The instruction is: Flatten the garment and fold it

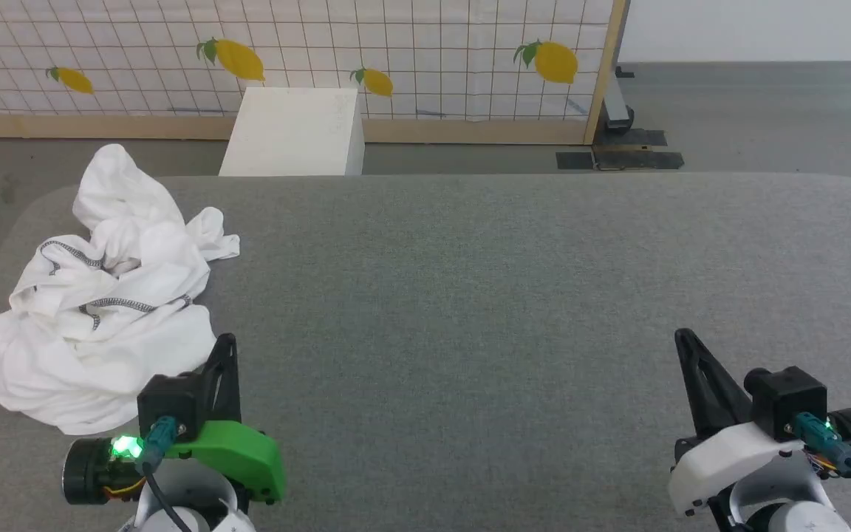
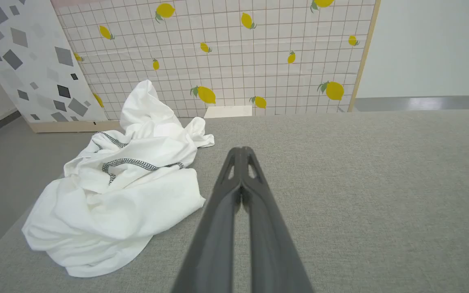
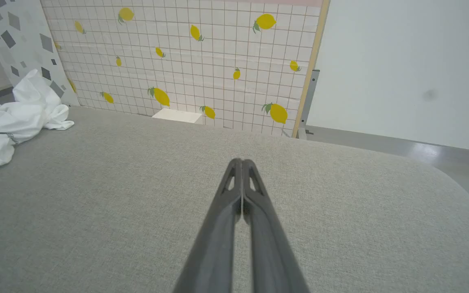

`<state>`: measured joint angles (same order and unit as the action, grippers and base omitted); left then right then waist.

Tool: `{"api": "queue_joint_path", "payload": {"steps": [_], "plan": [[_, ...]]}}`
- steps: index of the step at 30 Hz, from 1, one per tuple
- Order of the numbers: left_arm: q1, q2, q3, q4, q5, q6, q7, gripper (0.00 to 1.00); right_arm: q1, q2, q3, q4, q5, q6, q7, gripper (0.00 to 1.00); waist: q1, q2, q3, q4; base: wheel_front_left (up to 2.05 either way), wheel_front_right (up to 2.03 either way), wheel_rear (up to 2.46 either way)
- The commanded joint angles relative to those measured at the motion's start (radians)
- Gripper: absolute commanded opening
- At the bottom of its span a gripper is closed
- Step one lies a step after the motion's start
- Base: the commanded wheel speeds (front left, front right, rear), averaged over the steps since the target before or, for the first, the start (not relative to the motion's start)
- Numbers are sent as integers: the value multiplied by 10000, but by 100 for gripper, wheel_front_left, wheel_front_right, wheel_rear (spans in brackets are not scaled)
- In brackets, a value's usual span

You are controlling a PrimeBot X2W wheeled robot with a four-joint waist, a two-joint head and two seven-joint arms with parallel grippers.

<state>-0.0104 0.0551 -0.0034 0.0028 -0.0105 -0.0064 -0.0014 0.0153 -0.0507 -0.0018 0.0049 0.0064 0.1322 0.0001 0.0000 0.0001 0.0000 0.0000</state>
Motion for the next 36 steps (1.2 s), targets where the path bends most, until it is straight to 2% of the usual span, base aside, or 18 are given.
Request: {"api": "queue_joint_path", "payload": {"steps": [1,18,19,36], "plan": [[104,-49,34,-28,105,64,14,0,-153,5,18,-49,-64,-15,-1,0,0,-1,0,0,0,0,0],[104,-49,34,-28,105,64,14,0,-153,5,18,-49,-64,-15,-1,0,0,-1,0,0,0,0,0],[-2,2,-4,2,-2,-2,0,100,3,0,-2,2,4,0,-2,100,0,-1,0,0,0,0,0],[-1,0,-104,269,-192,93,-281,100,85,1,21,194,336,-2,-283,100,0,-1,4,44,0,0,0]]}}
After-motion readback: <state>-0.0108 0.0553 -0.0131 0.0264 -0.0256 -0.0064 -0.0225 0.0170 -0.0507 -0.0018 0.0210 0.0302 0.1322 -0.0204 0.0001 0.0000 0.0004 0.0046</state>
